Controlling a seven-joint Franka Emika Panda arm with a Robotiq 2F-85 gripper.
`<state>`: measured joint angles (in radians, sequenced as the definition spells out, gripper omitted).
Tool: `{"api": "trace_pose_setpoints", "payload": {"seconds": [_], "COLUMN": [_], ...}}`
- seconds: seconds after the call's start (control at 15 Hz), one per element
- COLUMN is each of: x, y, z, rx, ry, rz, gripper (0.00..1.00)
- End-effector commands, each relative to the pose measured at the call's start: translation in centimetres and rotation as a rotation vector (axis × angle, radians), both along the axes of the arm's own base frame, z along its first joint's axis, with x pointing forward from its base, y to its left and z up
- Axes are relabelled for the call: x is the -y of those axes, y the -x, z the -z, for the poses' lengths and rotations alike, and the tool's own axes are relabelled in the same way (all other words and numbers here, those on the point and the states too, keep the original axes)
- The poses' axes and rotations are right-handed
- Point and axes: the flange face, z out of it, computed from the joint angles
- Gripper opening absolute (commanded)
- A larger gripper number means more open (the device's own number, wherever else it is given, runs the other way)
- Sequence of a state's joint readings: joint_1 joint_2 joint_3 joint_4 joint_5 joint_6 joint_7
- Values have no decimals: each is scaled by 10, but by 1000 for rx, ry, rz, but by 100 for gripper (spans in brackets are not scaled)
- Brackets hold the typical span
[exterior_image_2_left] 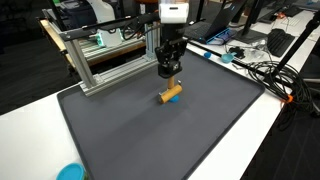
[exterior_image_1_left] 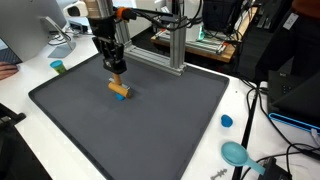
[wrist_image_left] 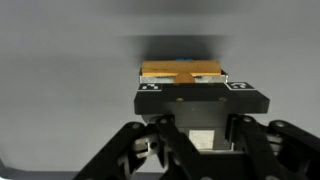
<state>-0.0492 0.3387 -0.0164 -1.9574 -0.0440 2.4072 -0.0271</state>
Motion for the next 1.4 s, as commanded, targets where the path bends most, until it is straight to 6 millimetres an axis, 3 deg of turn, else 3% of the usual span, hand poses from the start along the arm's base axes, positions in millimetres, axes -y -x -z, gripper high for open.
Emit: {"api": "trace_pose_setpoints", "payload": {"seconds": [0.0, 0.53, 1.33], "x": [-4, -7, -8], "y": [-14, -33, -46], "z": [13, 40, 38], "rx": [-14, -102, -65], "ry": [26, 39, 1], "rz": [-20, -52, -103], "gripper": [22, 22, 22]}}
